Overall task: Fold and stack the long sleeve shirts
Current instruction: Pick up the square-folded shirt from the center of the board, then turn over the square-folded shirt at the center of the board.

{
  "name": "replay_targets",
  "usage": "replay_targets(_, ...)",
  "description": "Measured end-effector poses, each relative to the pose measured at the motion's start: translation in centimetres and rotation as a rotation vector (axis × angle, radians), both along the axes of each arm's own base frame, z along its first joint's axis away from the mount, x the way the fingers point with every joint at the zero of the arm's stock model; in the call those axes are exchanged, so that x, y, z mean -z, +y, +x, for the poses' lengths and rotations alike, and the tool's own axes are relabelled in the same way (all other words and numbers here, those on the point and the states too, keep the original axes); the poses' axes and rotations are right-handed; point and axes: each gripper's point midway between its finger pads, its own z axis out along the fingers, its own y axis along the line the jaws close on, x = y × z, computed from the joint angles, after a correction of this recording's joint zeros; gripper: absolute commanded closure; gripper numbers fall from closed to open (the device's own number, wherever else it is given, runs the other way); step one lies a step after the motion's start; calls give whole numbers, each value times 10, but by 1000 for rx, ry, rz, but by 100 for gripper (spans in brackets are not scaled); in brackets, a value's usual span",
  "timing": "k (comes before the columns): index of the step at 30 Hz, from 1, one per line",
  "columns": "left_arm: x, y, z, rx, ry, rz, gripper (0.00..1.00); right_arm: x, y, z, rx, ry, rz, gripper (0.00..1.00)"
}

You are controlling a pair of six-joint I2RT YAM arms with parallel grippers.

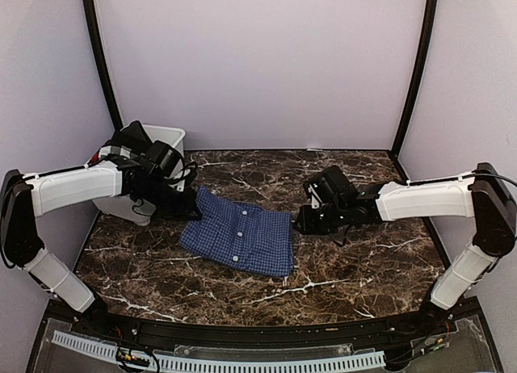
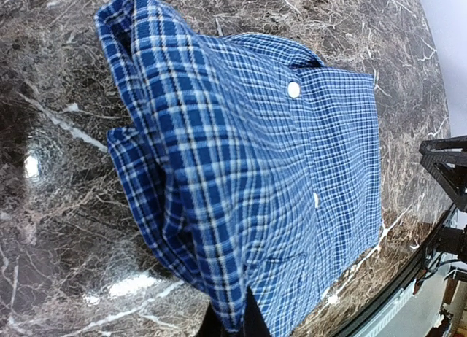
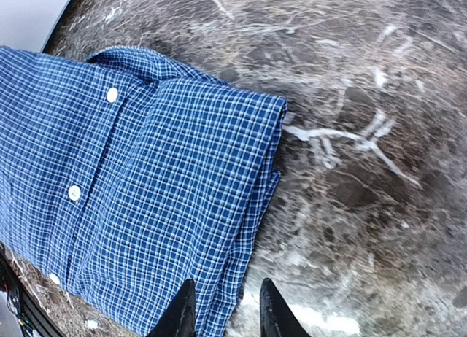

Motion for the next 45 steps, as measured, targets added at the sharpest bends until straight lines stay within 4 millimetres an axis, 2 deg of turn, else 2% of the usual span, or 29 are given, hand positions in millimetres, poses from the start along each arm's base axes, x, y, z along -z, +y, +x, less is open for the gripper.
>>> replay_targets(3,-13,3,2,27,-18,16,100,5,18,4,-24,5,3,76)
replay_targets(8,-30,5,6,69,-47,34,100,29,52,7,-78,41,-9,81)
replay_targets(12,-40,8,7,87,-57,48,100,51,63,11,-86,67,-37,83)
replay_targets(16,-61,8,14,105,-94,47,100,68,72,12,-98,90,-45,83)
replay_targets(20,-95,-1,25,128,-156,9,100,67,102,22,-126,79,11,83)
replay_targets(25,-123,-24,37,175,-190,-72,100,64,156,33,-188,69,116,82)
replay_targets(30,-124,-65,45,232,-176,-166,100,62,209,44,-239,70,262,81)
replay_targets(33,-115,-89,46,253,-144,-219,100,60,232,46,-264,91,361,80)
replay_targets(35,-111,-98,47,253,-130,-240,100,59,243,44,-281,112,425,79)
replay_targets(41,-116,-106,53,240,-137,-285,100,55,252,35,-285,179,558,79)
replay_targets(45,-115,-105,58,231,-142,-288,100,61,244,29,-269,199,573,75)
